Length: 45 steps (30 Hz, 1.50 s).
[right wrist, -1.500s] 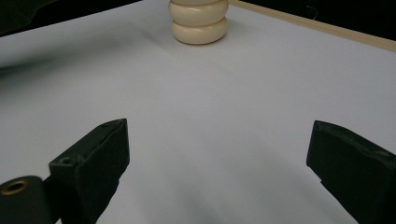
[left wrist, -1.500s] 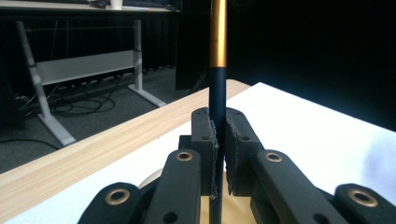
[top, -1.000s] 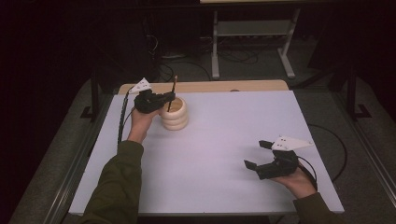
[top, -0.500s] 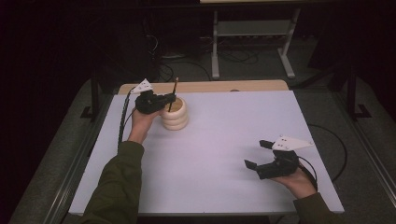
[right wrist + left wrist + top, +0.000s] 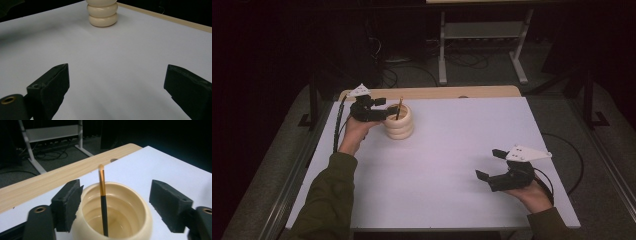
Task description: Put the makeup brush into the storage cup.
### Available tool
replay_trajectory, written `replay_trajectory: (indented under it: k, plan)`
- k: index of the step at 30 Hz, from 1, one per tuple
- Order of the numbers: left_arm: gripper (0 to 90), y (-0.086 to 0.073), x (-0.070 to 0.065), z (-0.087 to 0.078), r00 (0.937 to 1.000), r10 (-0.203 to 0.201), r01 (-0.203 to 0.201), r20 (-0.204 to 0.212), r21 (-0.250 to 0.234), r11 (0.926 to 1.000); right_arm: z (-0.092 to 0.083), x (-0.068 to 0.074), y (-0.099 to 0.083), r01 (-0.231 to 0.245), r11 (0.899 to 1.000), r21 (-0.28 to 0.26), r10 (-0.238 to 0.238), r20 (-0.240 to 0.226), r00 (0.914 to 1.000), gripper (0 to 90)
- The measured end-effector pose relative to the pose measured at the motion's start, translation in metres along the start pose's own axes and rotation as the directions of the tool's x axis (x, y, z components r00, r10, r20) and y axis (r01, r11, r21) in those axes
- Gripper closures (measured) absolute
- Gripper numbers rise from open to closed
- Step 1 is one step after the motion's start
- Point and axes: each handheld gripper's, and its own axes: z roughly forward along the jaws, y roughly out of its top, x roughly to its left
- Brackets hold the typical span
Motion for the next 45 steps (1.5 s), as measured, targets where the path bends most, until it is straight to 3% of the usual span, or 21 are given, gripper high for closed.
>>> replay_trajectory:
  k: [14, 26, 45]
  plan:
    - [12.9, -0.001, -0.017, -0.028, 0.9996, 0.030, -0.030, 0.000, 0.003, 0.9996, -0.009, -0.003, -0.006, -0.035, 0.999, -0.022, 0.035, 0.023, 0.9991, 4.9]
    - [3.1, -0.008, -0.031, -0.052, 0.9990, 0.044, -0.044, -0.001, -0.003, 0.9990, -0.010, -0.003, -0.007, -0.026, 0.999, -0.021, 0.026, 0.030, 0.9992, 4.9]
    - [2.7, -0.039, -0.061, -0.090, 0.9979, 0.060, -0.060, -0.024, -0.005, 0.9982, -0.010, -0.003, -0.006, -0.030, 0.999, -0.030, 0.031, 0.035, 0.9989, 4.9]
